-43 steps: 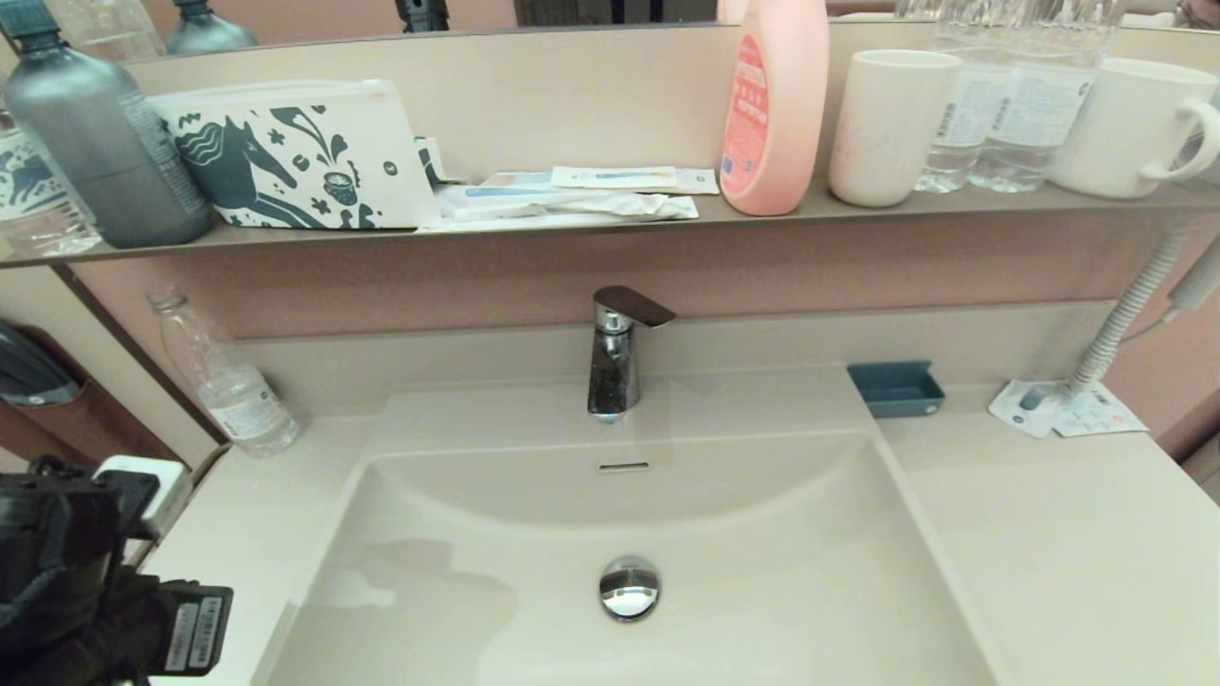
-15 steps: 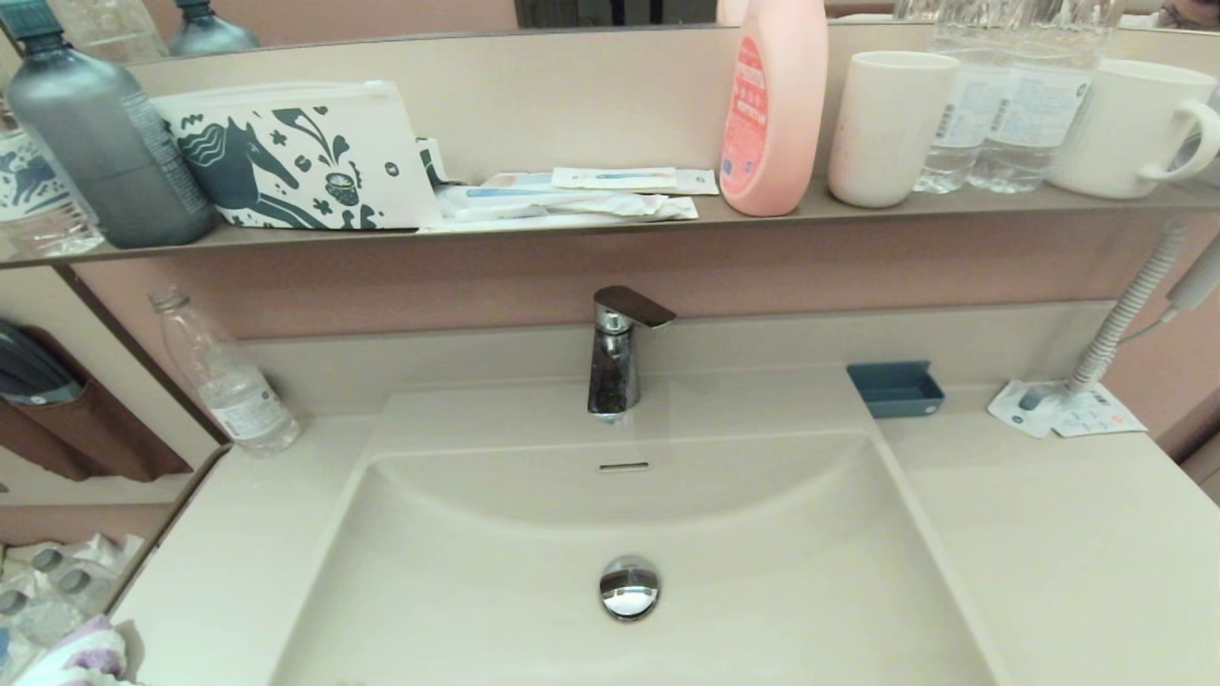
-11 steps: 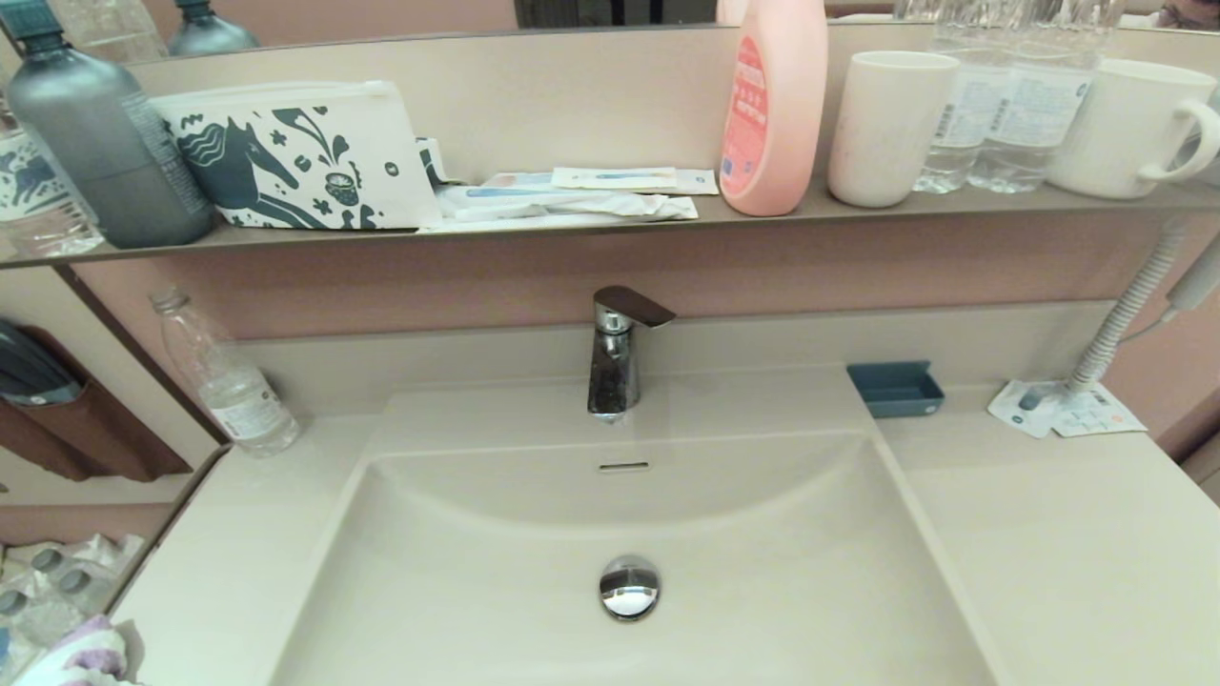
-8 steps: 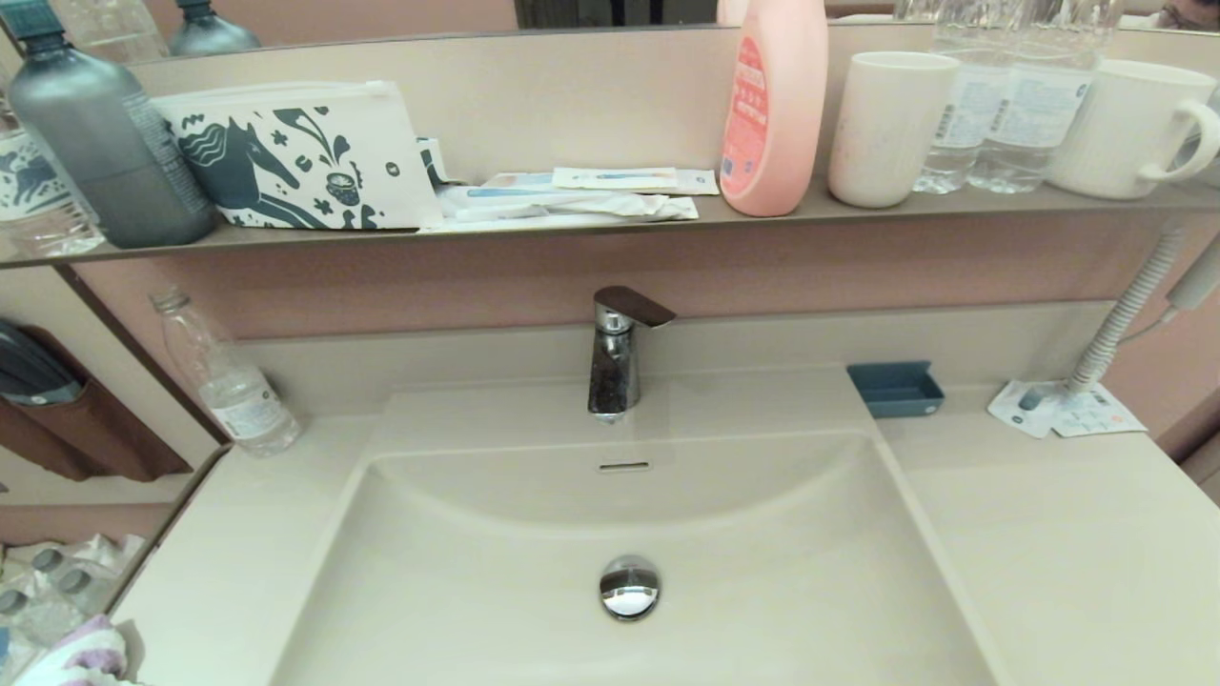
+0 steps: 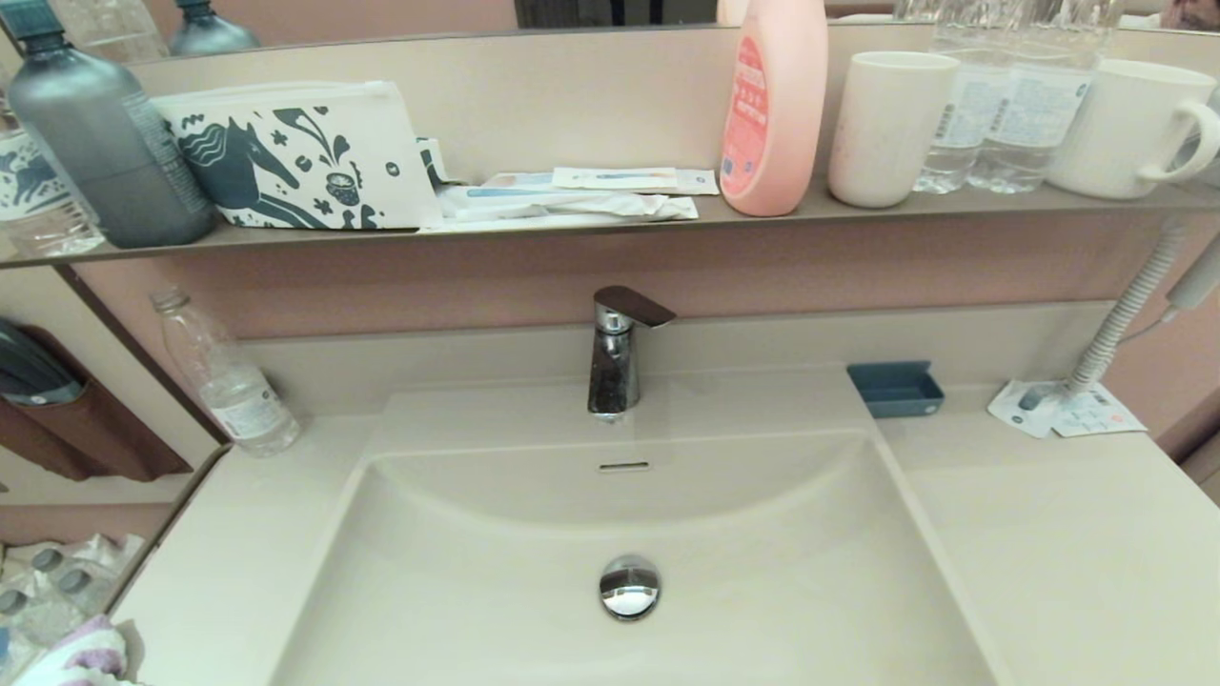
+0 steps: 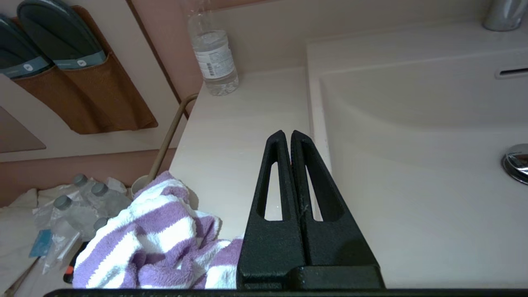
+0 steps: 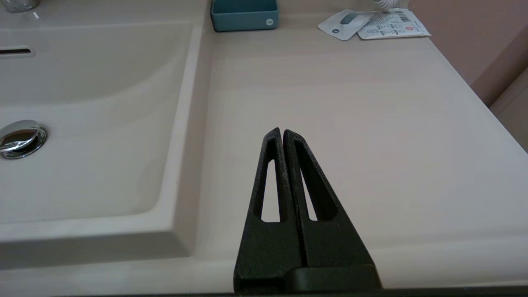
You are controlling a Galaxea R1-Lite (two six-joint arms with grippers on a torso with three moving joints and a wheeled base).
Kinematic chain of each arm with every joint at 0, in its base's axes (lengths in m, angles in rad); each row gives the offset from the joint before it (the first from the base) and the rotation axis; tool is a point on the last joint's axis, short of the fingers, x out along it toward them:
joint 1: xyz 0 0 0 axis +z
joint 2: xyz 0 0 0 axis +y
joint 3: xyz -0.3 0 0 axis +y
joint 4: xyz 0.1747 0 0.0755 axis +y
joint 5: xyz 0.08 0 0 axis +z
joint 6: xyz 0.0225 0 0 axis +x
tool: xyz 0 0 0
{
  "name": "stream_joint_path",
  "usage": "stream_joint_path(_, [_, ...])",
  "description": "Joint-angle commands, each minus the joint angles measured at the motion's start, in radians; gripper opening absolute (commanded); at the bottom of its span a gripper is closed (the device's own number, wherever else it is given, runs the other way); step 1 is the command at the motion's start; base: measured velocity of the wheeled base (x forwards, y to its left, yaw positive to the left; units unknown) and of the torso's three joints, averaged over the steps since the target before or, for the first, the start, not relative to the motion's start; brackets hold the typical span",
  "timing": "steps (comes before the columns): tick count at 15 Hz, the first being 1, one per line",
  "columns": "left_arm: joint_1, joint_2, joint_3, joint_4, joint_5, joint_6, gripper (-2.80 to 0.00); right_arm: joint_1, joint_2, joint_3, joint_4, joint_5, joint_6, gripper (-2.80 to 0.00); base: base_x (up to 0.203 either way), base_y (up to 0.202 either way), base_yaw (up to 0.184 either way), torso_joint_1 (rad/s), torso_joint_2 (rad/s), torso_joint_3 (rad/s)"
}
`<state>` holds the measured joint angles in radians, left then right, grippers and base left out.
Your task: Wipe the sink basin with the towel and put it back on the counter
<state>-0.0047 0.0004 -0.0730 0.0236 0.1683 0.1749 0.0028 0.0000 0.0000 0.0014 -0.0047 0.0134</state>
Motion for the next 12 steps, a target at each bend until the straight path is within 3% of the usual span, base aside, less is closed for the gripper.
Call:
stream_joint_path(1, [0.0,0.0,0.013,-0.002,0.0,0.0,-2.8,0.0,0.0,0.0,0.0,0.0,0.0,-2.8,0.0,0.0,0.0,0.0,0.0,0.0])
stream_joint_path(4, [0.0,0.0,0.022,0.0,-0.041,-0.014,-2.8,0.0,0.0,0.0,0.0,0.0,0.0,-2.8,0.0,0.0,0.0,0.0,0.0,0.0])
stream_joint_path(9, [0.0,0.0,0.038,0.004,-0.149,-0.112,-2.8,0.0,0.0,0.0,0.0,0.0,0.0,-2.8,0.0,0.0,0.0,0.0,0.0,0.0])
stream_joint_path(12, [0.0,0.0,0.062,0.001,-0.181,-0.124,-2.8,0.0,0.0,0.0,0.0,0.0,0.0,-2.8,0.0,0.0,0.0,0.0,0.0,0.0])
